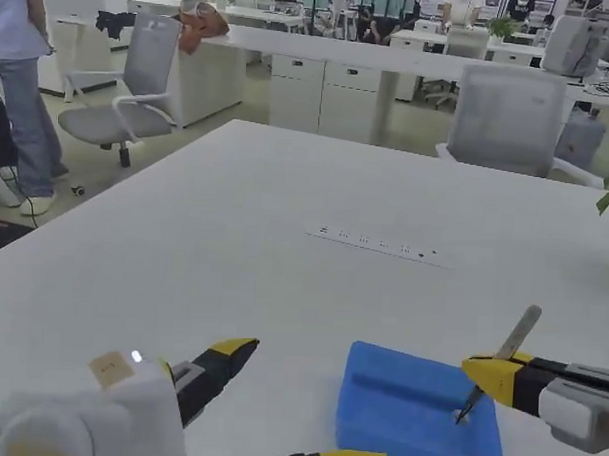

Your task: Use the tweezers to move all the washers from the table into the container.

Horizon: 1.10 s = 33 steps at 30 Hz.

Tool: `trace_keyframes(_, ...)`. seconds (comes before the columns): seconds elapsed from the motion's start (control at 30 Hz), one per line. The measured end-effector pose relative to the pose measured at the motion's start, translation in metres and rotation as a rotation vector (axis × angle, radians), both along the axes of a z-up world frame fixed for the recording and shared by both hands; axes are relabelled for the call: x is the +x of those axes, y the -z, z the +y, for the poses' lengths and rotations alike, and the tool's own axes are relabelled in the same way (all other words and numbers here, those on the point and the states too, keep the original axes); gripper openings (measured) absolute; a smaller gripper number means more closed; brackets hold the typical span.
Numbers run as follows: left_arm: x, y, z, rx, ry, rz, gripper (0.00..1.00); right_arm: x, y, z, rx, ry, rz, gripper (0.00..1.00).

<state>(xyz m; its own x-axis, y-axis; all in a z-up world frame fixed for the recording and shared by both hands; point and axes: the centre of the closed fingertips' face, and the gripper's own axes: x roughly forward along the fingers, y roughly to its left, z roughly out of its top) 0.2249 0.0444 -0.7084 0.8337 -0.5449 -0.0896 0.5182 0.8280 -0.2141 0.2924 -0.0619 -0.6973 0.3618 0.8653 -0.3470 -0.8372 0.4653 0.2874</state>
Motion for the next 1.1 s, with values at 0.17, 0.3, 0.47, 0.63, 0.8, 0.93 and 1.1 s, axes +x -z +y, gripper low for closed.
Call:
trace_keyframes(0.17, 0.0, 0.002, 0.001, -0.004, -0.005, 0.009, 0.96, 0.017, 0.004, -0.006, -0.003, 0.023, 0.008, 0.03)
trace_keyframes(0.3, 0.001, 0.003, 0.002, 0.008, -0.012, 0.01, 0.96, 0.029, 0.009, -0.011, -0.006, 0.044, 0.027, 0.03)
trace_keyframes(0.47, 0.001, 0.003, 0.005, 0.005, -0.022, 0.009, 0.95, 0.043, 0.023, -0.016, -0.039, 0.075, 0.046, 0.03)
trace_keyframes(0.63, 0.001, 0.002, 0.006, 0.007, -0.025, 0.004, 0.95, 0.056, 0.042, -0.02, -0.07, 0.112, 0.035, 0.03)
trace_keyframes(0.8, 0.001, 0.003, 0.004, 0.016, -0.018, 0.005, 0.94, 0.065, 0.055, -0.022, -0.063, 0.143, 0.012, 0.03)
trace_keyframes(0.93, 0.0, 0.004, 0.004, 0.021, -0.018, 0.007, 0.94, 0.065, 0.07, -0.019, -0.062, 0.161, -0.008, 0.03)
trace_keyframes(1.1, 0.001, 0.004, 0.006, 0.022, -0.023, 0.005, 0.93, 0.063, 0.094, -0.015, -0.1, 0.145, -0.028, 0.03)
